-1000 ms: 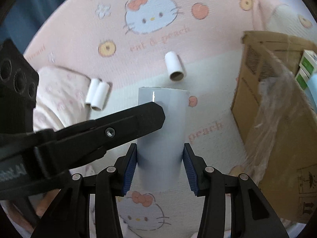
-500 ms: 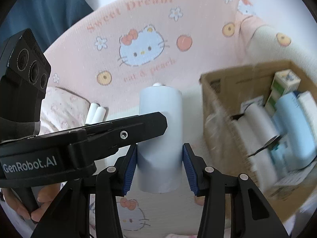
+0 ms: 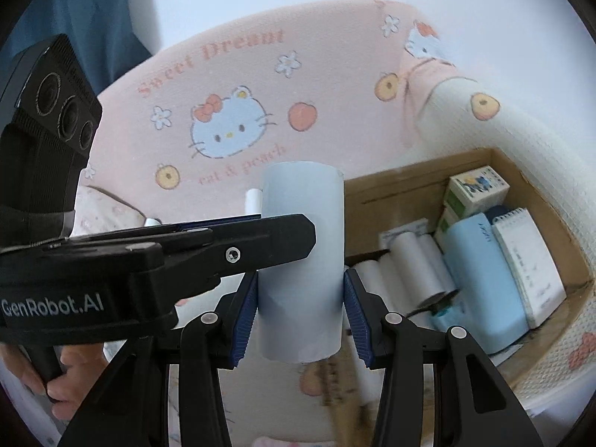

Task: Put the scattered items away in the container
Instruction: 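Carry the upright tube with the right gripper and lower it into the cardboard box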

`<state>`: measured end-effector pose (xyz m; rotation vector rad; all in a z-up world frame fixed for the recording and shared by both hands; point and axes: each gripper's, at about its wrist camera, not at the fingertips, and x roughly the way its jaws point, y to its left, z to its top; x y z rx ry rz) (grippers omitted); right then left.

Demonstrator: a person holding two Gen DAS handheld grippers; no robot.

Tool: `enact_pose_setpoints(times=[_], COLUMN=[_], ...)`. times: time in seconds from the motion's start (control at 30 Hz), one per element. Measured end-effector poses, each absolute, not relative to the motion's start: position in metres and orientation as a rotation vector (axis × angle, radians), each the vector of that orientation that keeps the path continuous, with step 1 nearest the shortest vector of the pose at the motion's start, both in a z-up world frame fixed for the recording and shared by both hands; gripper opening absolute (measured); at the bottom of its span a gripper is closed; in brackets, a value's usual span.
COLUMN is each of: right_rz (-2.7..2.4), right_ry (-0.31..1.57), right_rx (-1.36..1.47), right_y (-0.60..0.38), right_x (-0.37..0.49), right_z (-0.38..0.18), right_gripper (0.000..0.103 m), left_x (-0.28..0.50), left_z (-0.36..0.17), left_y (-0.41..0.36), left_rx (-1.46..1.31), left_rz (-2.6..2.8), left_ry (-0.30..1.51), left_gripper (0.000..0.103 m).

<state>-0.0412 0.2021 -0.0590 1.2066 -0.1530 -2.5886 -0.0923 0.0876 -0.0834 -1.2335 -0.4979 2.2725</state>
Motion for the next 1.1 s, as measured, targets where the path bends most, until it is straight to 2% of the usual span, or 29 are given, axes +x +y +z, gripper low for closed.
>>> enact_pose_setpoints(times=[0.27,0.43,0.67,1.1], right_rz=[-2.428,-2.352,-2.212,-2.137], right_ry=[-0.216,-0.215,-0.380,-0.385], right_rx=[1.370,1.449,1.565,1.674], right_y=[0.243,0.260,0.275,0.274], right_x=[-0.086,-0.111,-0.144,-0.164], right_z=[-0.085,-0.099,-0.130,-0.159], right_gripper=[0.043,0.043,0.043,0.043], left_x=[-0.140,-0.171,-0.191,-0.213], left_z=[-0.100,-0.114,-0.135,-0.157], left_y=[0.121,0.133,0.147,0.157], left_rx=[-1.455,-1.587,-1.736,-1.889], left_rz=[2.216,2.150,2.167,2.160], left_ry=[-0.397,-0.398,-0.288,-0.223], left_gripper=[0.041,0.041,0.041,0.040])
